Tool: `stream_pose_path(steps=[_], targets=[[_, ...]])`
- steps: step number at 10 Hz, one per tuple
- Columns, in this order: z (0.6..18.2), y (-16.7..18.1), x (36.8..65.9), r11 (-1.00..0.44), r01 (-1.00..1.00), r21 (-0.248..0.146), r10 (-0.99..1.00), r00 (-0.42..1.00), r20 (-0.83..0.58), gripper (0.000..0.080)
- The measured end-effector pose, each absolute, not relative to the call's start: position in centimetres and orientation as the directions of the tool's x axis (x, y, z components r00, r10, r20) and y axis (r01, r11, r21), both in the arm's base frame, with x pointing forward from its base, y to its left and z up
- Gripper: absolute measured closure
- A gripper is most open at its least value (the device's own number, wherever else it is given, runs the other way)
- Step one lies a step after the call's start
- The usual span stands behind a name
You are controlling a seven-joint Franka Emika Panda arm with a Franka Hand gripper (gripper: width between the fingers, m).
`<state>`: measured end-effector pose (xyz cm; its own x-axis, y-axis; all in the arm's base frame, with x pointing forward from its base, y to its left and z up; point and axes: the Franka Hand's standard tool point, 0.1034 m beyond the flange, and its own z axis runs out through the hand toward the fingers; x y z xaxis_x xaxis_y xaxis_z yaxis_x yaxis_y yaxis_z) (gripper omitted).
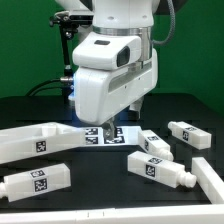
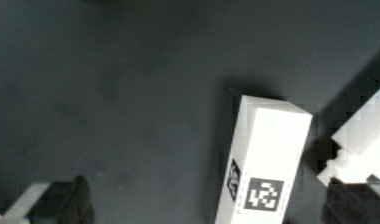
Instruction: Assemble desk
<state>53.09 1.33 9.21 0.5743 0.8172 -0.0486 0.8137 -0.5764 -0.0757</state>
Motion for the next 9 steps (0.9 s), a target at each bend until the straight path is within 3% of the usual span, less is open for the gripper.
stream_pose_path(steps=[5, 6, 9], targets=[[8.9, 1.7, 53.2, -0.595, 0.801, -0.07, 0.804, 0.594, -0.036, 0.015], [7.8, 3.0, 52.8, -0.624, 0.781, -0.033, 0.782, 0.624, -0.003, 0.015], [4.3, 5.0, 51.9, -0.621, 0.783, -0.019, 0.783, 0.622, 0.03, 0.015]])
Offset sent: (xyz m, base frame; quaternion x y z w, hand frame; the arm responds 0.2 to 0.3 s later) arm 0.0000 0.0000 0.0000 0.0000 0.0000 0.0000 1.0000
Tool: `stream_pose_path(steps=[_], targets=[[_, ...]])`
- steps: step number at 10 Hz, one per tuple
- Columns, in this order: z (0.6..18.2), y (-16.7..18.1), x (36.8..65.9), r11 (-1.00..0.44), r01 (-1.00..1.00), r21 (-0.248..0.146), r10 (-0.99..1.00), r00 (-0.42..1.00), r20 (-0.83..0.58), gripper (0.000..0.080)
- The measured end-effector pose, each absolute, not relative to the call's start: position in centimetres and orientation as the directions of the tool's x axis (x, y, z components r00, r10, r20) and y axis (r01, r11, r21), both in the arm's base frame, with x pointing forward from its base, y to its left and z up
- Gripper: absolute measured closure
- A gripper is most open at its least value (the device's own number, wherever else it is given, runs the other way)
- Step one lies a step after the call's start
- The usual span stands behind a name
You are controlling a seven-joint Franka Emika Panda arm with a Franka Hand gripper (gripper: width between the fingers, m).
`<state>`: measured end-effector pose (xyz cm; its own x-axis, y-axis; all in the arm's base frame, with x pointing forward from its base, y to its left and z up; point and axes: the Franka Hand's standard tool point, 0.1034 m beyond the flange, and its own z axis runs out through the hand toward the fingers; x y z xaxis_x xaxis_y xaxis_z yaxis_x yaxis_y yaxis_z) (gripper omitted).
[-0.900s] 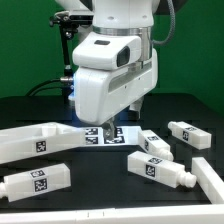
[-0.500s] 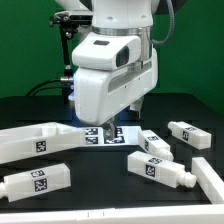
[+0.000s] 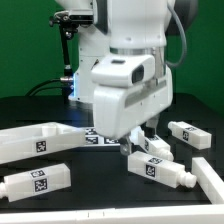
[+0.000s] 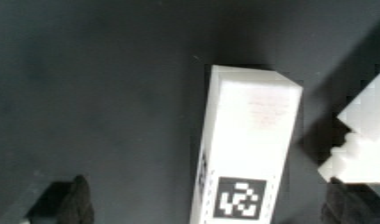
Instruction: Assemble desk
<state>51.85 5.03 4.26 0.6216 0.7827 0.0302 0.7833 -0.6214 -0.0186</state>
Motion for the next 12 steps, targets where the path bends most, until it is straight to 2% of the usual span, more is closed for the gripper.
stream_pose_path(steps=[2, 5, 8, 10, 11, 12], targets=[[2.6, 4.8, 51.4, -0.621, 0.783, -0.025, 0.783, 0.622, 0.03, 0.015], [1.1, 5.0, 50.9, -0.622, 0.782, -0.044, 0.782, 0.623, 0.019, 0.015], [0.9, 4.7, 50.8, -0.621, 0.782, -0.045, 0.783, 0.622, 0.017, 0.015], [0.9, 4.7, 50.8, -0.621, 0.783, -0.046, 0.783, 0.622, 0.017, 0.0407], [0.9, 4.7, 50.8, -0.621, 0.783, -0.046, 0.783, 0.622, 0.017, 0.0407], [0.9, 4.7, 50.8, -0.621, 0.783, -0.046, 0.783, 0.622, 0.017, 0.0515]])
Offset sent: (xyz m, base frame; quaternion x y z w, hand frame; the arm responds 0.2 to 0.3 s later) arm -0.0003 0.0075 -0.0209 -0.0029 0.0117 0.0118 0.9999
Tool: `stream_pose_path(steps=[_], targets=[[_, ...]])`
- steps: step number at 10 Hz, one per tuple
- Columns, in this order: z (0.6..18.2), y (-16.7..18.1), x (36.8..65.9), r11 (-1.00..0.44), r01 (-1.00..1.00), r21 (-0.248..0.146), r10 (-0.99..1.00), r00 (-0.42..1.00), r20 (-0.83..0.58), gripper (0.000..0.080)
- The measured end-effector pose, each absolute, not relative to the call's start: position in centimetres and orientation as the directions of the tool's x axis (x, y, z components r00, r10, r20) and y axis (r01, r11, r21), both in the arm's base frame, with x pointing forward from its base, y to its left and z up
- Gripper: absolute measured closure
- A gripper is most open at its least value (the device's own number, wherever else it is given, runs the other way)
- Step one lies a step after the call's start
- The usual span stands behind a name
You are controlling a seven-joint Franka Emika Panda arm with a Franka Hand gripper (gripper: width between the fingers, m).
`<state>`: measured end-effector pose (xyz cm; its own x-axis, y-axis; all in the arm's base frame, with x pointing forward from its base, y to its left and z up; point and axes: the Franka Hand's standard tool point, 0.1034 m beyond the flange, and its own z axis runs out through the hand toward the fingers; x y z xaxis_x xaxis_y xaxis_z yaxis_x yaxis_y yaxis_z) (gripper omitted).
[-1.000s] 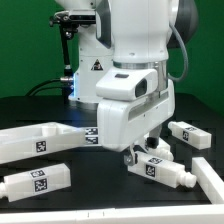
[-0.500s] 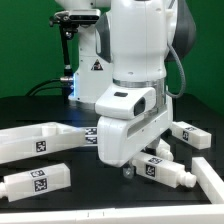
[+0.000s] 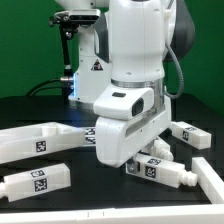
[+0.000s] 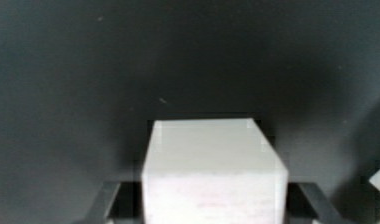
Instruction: Assemble desk
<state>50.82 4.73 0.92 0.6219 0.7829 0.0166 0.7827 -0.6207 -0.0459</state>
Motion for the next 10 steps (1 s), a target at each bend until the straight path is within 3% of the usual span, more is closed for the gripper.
stream_pose_path(steps=[2, 5, 10], targets=[[1.8, 4.0, 50.1, -0.663, 0.748, -0.04, 0.748, 0.664, 0.01, 0.0515], [5.1, 2.5, 45.2, -0.78, 0.626, -0.022, 0.626, 0.78, -0.002, 0.0515], [5.2, 2.2, 44.3, -0.806, 0.592, -0.015, 0.592, 0.806, 0.009, 0.0515]])
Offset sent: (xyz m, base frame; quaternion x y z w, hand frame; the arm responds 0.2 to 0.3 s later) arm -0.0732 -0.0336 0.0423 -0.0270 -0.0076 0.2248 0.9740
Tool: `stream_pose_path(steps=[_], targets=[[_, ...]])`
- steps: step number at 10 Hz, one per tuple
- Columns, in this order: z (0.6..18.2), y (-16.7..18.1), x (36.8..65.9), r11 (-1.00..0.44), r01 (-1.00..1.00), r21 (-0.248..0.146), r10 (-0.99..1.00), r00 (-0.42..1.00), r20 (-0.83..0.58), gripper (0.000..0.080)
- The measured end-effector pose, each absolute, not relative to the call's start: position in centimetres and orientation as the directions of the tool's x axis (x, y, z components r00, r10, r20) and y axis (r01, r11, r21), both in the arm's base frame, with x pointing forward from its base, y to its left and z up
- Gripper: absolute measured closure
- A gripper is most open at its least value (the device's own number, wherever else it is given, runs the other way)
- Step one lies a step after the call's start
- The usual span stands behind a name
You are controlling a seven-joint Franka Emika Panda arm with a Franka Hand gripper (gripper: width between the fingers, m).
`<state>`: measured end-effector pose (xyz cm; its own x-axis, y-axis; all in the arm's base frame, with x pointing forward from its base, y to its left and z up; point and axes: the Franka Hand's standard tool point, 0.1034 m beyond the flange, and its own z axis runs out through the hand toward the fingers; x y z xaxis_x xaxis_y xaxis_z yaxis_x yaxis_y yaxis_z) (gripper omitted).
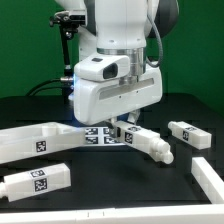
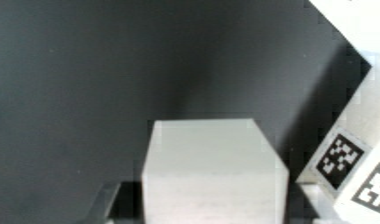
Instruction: Assemble desk
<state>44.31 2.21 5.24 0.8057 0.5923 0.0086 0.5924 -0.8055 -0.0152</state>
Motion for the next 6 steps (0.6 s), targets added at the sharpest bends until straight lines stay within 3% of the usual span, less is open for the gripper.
stream_pose_path(steps=[1, 3, 6], targets=[[5.5, 1.5, 42.6, -0.852, 0.524, 0.004, 0.524, 0.851, 0.033, 0.0515], [5.0, 1.3, 37.2, -0.938, 0.347, -0.007, 0.346, 0.938, 0.014, 0.0515], [4.9, 1.8, 37.3, -0.932, 0.363, -0.006, 0.363, 0.932, 0.018, 0.0515]])
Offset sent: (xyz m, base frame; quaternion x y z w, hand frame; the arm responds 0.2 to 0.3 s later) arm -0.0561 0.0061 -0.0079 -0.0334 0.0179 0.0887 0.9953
